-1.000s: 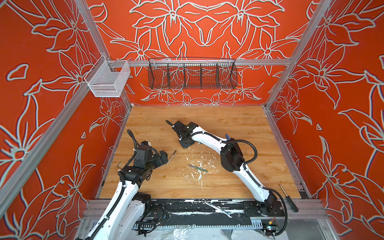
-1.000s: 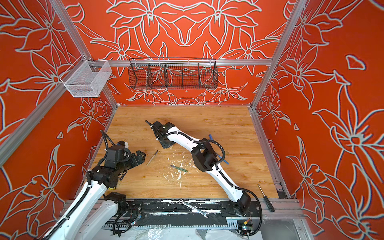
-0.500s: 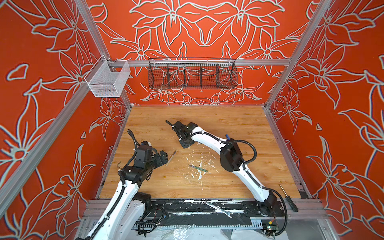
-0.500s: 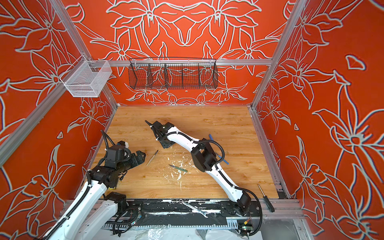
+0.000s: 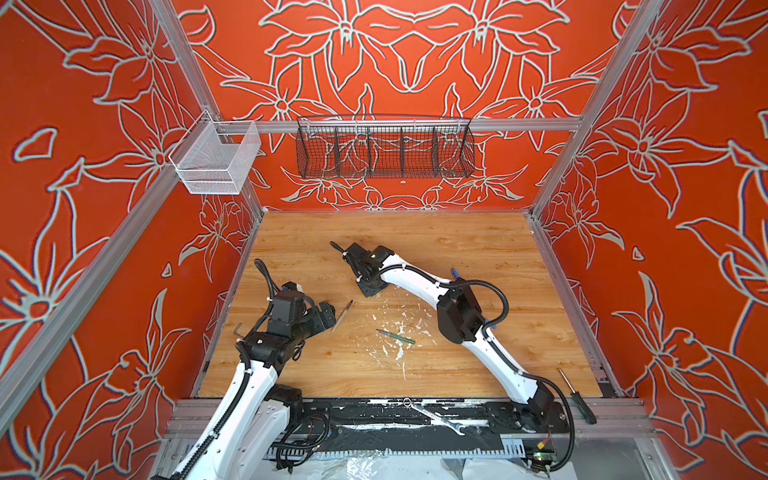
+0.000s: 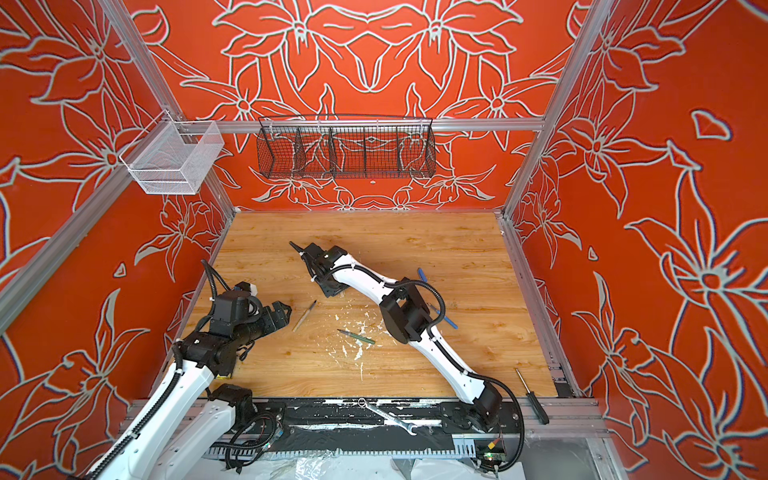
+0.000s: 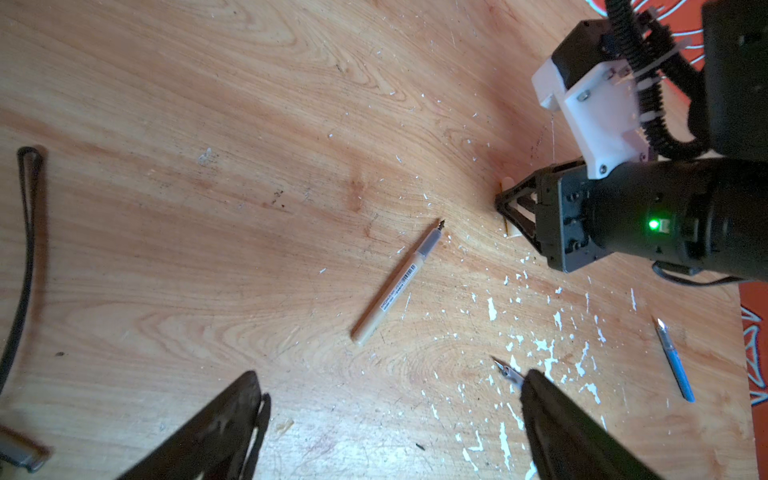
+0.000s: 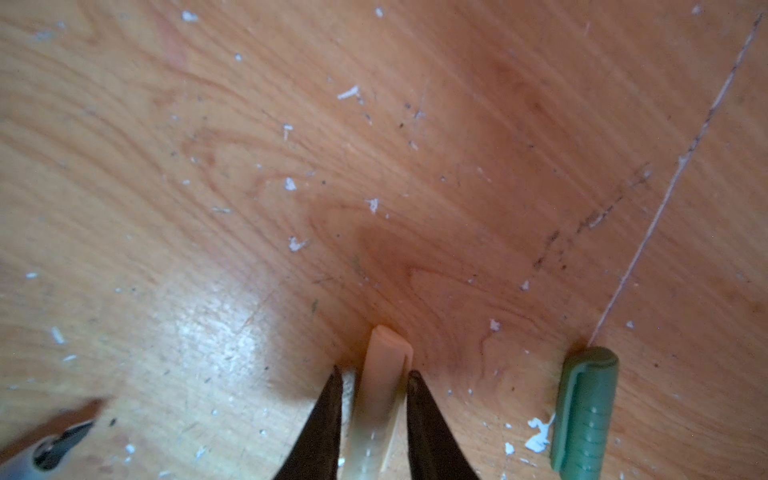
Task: Insert the pens into the pen caps
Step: 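Close the right gripper on the cream pen cap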
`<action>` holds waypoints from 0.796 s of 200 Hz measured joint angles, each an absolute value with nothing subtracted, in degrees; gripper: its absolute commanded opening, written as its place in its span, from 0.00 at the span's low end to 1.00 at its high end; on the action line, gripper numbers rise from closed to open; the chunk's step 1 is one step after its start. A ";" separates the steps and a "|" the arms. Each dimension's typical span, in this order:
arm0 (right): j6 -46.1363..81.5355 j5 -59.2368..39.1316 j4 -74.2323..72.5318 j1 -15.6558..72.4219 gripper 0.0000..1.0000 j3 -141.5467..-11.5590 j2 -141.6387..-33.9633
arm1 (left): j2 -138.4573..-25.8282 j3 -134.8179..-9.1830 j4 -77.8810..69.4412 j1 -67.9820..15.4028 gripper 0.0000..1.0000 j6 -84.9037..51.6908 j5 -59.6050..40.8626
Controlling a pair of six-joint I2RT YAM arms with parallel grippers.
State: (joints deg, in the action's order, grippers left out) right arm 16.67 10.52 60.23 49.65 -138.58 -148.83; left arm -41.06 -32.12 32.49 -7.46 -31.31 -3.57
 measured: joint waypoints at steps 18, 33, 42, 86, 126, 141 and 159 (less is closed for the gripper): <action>16.60 10.52 60.23 49.65 0.29 -138.72 -148.92 | -41.21 -32.12 32.49 -7.46 0.97 -31.27 -3.73; 16.47 10.66 60.31 49.65 0.28 -138.93 -149.05 | -41.69 -32.12 32.49 -7.46 0.97 -31.20 -3.75; 16.34 10.74 60.38 49.65 0.27 -139.06 -149.14 | -41.98 -32.12 32.49 -7.46 0.97 -31.11 -3.79; 14.76 12.56 61.36 49.89 0.25 -139.06 -149.14 | -42.39 -32.12 32.49 -7.46 0.97 -31.11 -3.97; 13.39 13.61 62.50 49.91 0.21 -139.06 -149.14 | -42.41 -32.12 32.49 -7.46 0.97 -31.11 -4.19; 12.91 14.15 62.85 49.91 0.21 -139.09 -149.16 | -42.59 -32.12 32.47 -7.46 0.97 -31.11 -4.36; 12.43 14.46 63.11 49.91 0.19 -139.15 -149.16 | -43.48 -32.12 32.40 -7.46 0.97 -31.11 -4.82</action>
State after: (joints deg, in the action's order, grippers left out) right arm 12.43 14.46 63.11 49.91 -139.15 -149.16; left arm -43.48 -32.12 32.40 -7.46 -31.11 -4.82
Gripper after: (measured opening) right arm 0.202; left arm 0.971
